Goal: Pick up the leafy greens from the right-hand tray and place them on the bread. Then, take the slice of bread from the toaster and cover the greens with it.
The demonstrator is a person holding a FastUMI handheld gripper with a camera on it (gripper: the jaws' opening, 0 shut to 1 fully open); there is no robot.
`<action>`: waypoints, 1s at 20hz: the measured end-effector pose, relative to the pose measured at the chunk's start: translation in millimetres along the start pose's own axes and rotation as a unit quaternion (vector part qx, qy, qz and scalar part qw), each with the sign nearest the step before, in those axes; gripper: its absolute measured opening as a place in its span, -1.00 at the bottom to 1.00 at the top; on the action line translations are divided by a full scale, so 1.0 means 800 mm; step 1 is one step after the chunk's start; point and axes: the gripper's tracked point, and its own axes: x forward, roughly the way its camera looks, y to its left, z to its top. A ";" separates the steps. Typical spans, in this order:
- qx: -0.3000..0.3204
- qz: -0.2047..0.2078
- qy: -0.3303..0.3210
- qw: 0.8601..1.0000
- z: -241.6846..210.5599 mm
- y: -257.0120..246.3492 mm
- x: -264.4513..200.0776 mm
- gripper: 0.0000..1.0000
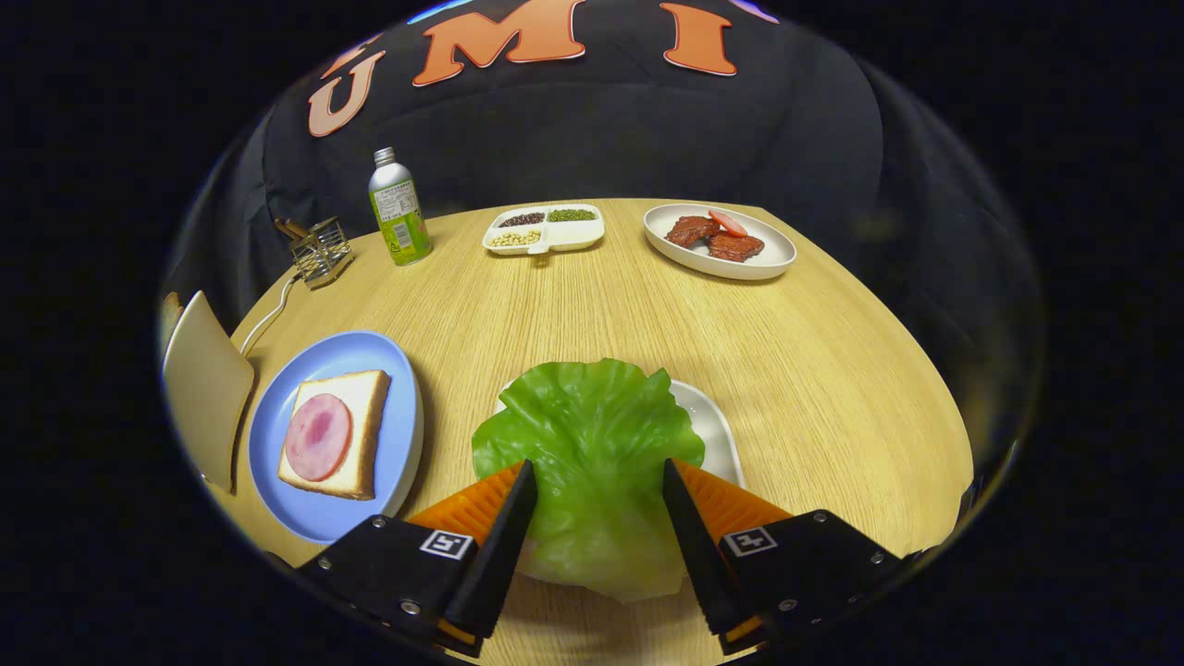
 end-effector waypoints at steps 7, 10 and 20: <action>-0.006 0.001 -0.001 1.000 -0.001 0.003 0.000 0.08; -0.004 -0.006 0.007 1.000 -0.003 0.002 -0.001 -0.42; -0.012 -0.005 -0.030 0.999 0.034 0.011 -0.041 -0.97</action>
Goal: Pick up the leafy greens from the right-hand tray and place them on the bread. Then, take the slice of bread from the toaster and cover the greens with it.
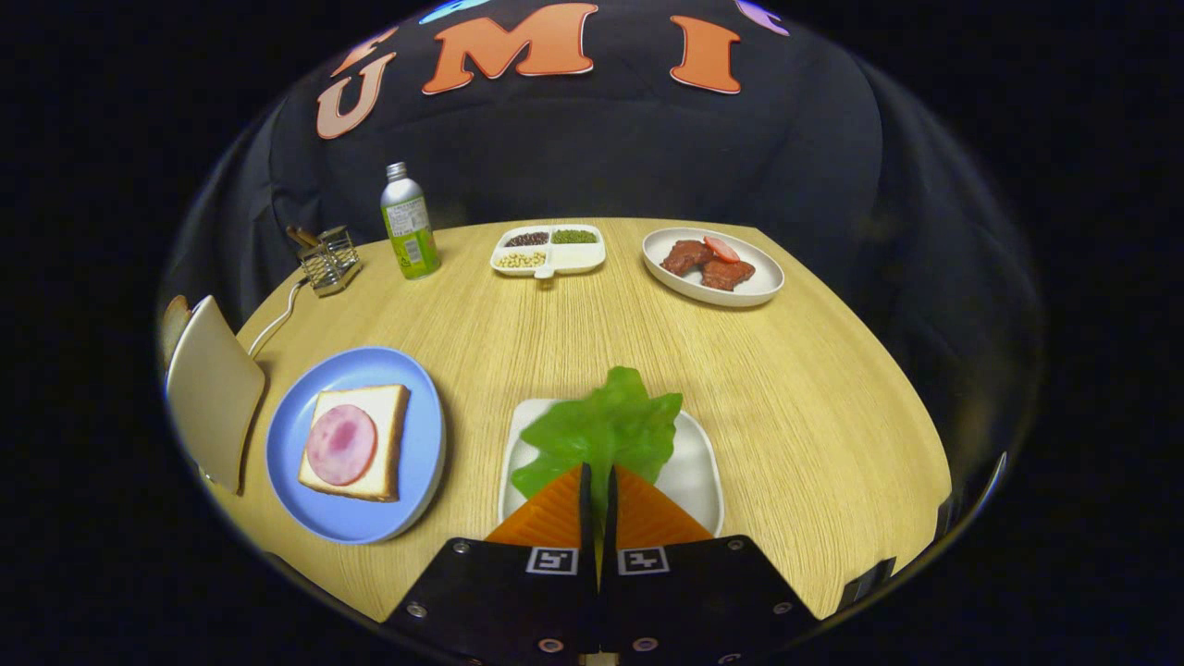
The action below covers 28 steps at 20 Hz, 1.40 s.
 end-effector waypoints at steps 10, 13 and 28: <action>-0.004 0.083 -0.037 0.996 0.054 0.103 -0.049 -0.97; -0.018 0.105 -0.041 0.993 0.059 0.139 -0.057 -0.97; -0.050 0.158 -0.012 0.986 0.029 0.257 -0.048 -0.94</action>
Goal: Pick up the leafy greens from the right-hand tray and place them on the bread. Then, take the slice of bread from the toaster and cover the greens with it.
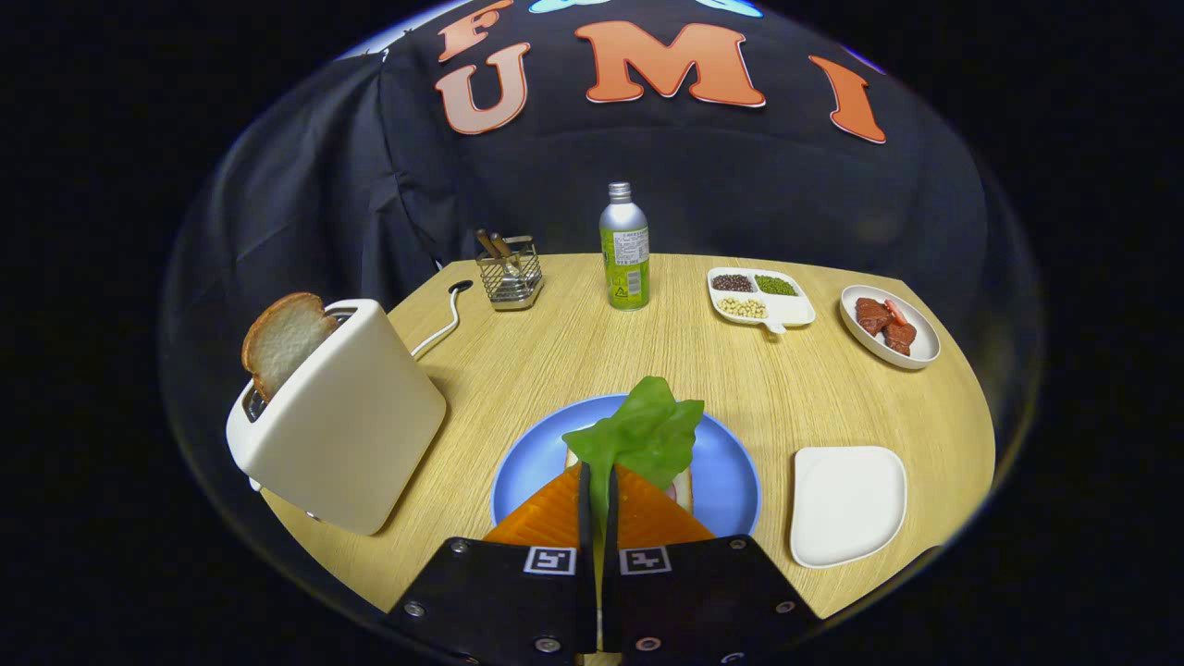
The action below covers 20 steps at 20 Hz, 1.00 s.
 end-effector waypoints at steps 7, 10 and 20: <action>-0.010 -0.038 0.024 0.999 -0.021 -0.021 0.016 -0.70; -0.004 -0.054 0.032 0.998 -0.026 -0.030 0.011 -0.42; 0.025 -0.102 0.014 0.994 0.038 -0.033 -0.037 0.95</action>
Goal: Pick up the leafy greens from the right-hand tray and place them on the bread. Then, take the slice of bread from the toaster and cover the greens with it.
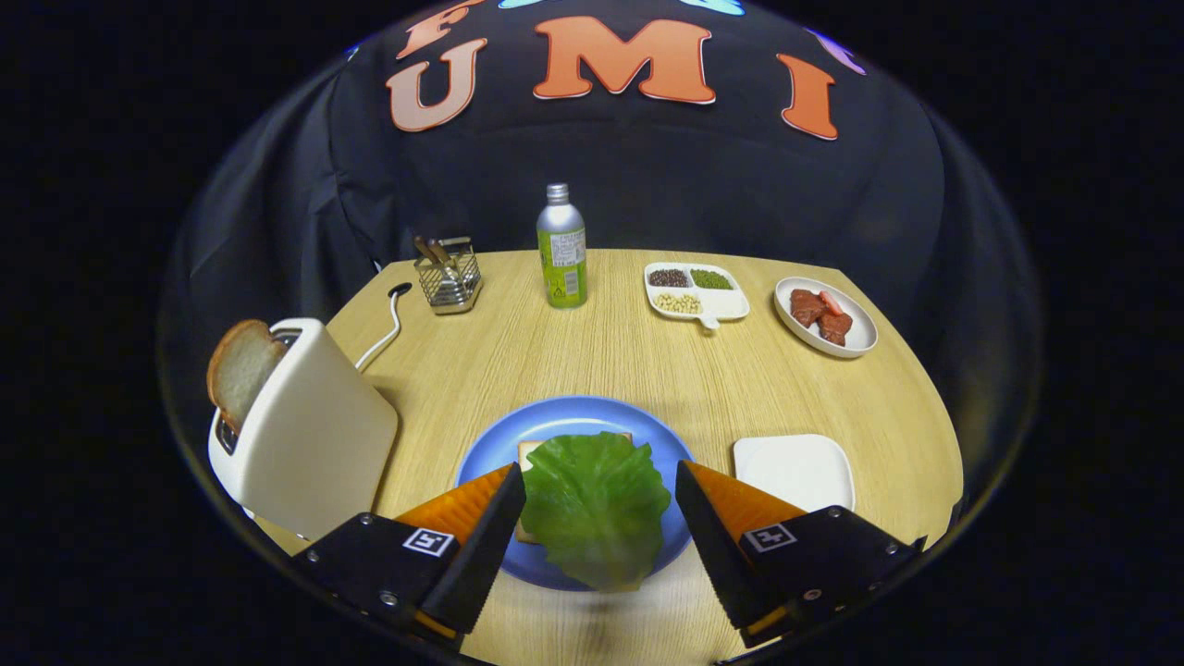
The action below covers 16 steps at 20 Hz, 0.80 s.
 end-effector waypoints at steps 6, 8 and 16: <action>-0.018 0.007 -0.066 0.998 0.092 0.060 -0.056 0.95; -0.025 0.021 -0.087 0.996 0.117 0.094 -0.073 0.95; -0.063 0.084 -0.123 0.987 0.146 0.225 -0.100 0.95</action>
